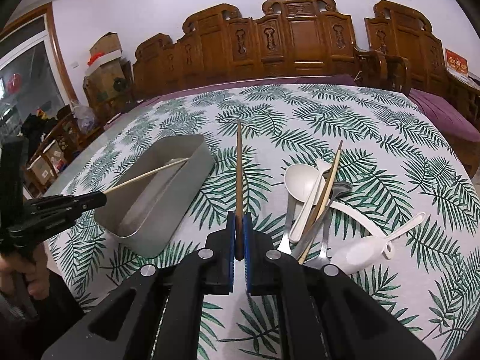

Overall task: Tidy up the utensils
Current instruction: 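Carry the chopstick into the grey tray and open the left tool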

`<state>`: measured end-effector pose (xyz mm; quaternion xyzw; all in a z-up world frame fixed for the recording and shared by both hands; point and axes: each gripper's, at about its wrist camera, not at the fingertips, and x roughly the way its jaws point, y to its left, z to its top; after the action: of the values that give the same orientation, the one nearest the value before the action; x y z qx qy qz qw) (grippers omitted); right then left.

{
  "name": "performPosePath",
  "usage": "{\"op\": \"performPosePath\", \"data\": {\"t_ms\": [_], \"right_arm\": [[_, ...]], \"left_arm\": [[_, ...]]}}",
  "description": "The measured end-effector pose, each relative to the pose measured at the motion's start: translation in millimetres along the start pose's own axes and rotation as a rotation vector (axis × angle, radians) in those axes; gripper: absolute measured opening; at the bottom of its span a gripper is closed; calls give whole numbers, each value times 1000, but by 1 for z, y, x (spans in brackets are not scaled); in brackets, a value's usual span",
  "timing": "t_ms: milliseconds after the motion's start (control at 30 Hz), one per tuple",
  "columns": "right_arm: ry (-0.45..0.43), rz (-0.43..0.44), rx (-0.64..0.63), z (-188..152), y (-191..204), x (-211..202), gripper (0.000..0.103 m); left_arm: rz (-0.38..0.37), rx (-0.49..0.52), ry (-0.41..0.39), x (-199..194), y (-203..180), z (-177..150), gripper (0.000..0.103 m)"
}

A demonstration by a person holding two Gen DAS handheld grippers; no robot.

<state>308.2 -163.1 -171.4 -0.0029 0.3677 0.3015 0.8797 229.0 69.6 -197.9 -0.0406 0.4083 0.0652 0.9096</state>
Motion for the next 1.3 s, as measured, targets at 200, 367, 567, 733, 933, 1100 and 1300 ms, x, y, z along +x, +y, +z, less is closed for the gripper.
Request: {"op": "performPosePath", "data": {"t_ms": [200, 367, 567, 733, 933, 1100, 1300], "right_arm": [[-12, 32, -37, 3, 23, -9, 6], [-5, 56, -86, 8, 49, -12, 6], [33, 39, -121, 14, 80, -2, 6], [83, 30, -139, 17, 100, 13, 6], [154, 4, -173, 24, 122, 41, 6], [202, -19, -166, 27, 129, 64, 6], [239, -14, -143, 27, 134, 81, 6]], "left_arm": [[-14, -10, -22, -5, 5, 5, 19], [-34, -19, -58, -18, 11, 11, 21], [-57, -19, -95, -35, 21, 16, 22], [-78, -49, -113, -46, 39, 18, 22], [-92, -64, -132, -56, 54, 17, 22], [-98, -77, -142, -60, 63, 16, 22], [-97, -75, -133, -57, 64, 16, 22]]}}
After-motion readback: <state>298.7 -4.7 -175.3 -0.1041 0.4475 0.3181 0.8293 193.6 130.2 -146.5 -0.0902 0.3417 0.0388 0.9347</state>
